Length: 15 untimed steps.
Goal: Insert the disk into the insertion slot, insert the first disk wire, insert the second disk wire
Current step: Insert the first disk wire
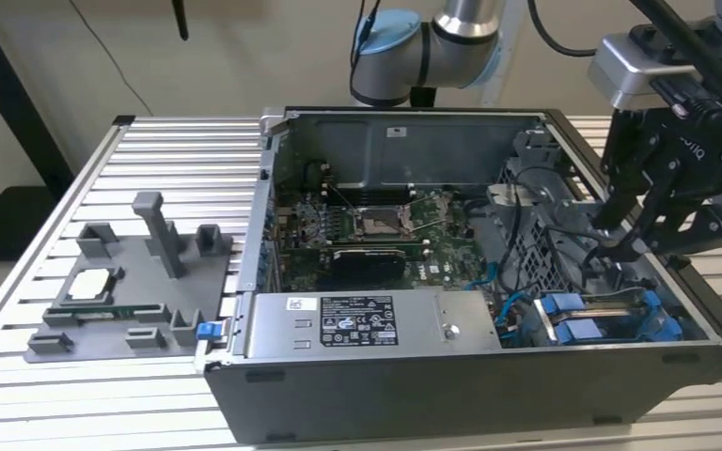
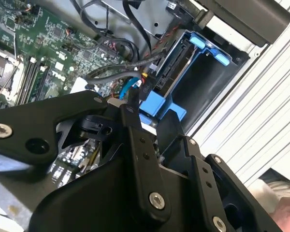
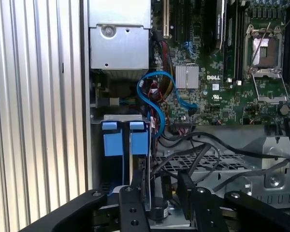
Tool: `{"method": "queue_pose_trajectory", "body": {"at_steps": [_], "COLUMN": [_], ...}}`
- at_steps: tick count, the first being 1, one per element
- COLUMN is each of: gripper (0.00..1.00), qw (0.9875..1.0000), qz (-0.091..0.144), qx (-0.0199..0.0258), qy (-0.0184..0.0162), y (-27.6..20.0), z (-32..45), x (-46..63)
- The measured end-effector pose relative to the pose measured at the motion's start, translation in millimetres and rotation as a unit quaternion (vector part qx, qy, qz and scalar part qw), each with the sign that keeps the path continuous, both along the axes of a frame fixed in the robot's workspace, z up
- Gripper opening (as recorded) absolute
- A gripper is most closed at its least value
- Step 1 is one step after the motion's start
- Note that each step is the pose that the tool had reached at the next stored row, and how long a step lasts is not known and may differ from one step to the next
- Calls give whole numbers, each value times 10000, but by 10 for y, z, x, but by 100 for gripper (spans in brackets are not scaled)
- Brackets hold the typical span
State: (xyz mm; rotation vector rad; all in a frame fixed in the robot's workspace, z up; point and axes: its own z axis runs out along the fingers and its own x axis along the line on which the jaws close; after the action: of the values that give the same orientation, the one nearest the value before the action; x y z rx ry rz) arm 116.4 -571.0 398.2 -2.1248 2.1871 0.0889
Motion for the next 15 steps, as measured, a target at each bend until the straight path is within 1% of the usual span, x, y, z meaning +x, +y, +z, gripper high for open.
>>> {"method": "queue_pose_trajectory", "body": {"at_steps": [4, 7, 8, 11, 12, 13, 15], "gripper": [0, 0, 0, 0, 0, 0, 0], "qw": [10000, 9999, 9999, 9999, 9999, 9999, 9998], "qz": [46, 75, 79, 85, 88, 93, 103], "qx": [2, 3, 3, 4, 12, 20, 19], "qy": [-50, -104, -110, -115, -117, -126, -167], "y": [0, 0, 0, 0, 0, 0, 0], "z": [-33, -56, -58, -61, -63, -70, -90], "x": [17, 22, 23, 22, 22, 21, 21]}}
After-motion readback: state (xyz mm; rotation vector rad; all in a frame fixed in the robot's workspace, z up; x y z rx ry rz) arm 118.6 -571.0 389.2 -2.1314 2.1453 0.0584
